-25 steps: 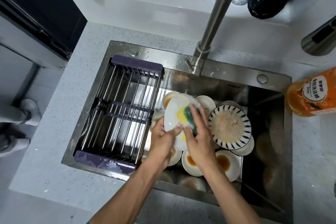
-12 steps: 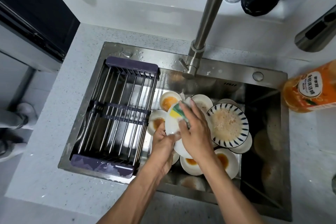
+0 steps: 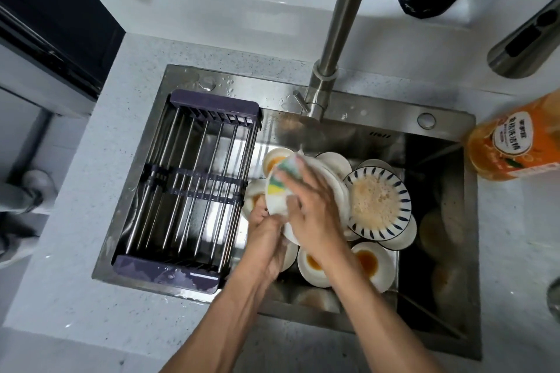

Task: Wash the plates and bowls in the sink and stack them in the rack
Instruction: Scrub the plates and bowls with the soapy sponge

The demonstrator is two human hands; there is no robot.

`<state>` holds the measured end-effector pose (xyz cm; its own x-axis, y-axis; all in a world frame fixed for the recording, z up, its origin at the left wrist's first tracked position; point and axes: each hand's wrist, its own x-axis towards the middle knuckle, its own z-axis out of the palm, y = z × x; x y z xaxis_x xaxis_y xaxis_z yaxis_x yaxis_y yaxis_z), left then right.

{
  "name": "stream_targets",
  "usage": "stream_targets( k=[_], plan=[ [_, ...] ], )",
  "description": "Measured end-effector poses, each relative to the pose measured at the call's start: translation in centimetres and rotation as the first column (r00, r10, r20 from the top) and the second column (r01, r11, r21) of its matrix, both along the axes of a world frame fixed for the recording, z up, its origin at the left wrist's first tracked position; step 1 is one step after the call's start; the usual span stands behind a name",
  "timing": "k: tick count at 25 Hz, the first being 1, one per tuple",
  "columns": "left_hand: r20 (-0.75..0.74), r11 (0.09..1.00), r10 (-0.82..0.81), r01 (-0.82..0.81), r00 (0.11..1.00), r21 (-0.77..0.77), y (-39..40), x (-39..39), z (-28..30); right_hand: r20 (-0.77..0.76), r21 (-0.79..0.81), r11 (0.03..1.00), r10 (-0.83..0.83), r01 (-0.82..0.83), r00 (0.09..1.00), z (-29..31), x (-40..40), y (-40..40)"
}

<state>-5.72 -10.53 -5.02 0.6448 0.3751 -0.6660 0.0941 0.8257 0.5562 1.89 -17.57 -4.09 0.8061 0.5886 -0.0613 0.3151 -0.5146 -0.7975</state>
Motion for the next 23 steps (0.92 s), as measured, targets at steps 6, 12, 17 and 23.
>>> stream_targets(
  k=[6, 12, 17, 23],
  plan=[
    [0.001, 1.000, -0.012, 0.012, 1.000, -0.028, 1.4, -2.0, -1.0, -0.136, -0.037, 0.942, -0.335, 0.333, 0.932, -2.9, -2.2, -6.3],
    [-0.044, 0.989, -0.080, 0.085, 0.996, 0.123, 1.6, -1.1, -0.9, -0.079, 0.008, 1.000, -0.024, 0.025, 0.997, -1.3, 0.0, -0.9],
    [-0.240, 0.611, -0.453, 0.495, 0.858, 0.618, 1.3, -1.4, -0.1, -0.644, 0.009, 0.740, -0.510, 0.673, 0.570, -2.4, -3.5, -4.6],
    [-0.660, -0.711, -0.386, 0.248, 0.644, 0.658, 2.5, -1.2, 0.4, -0.879, -0.191, 0.707, -0.433, 0.681, 0.202, -1.8, 2.5, -5.6]
  ],
)
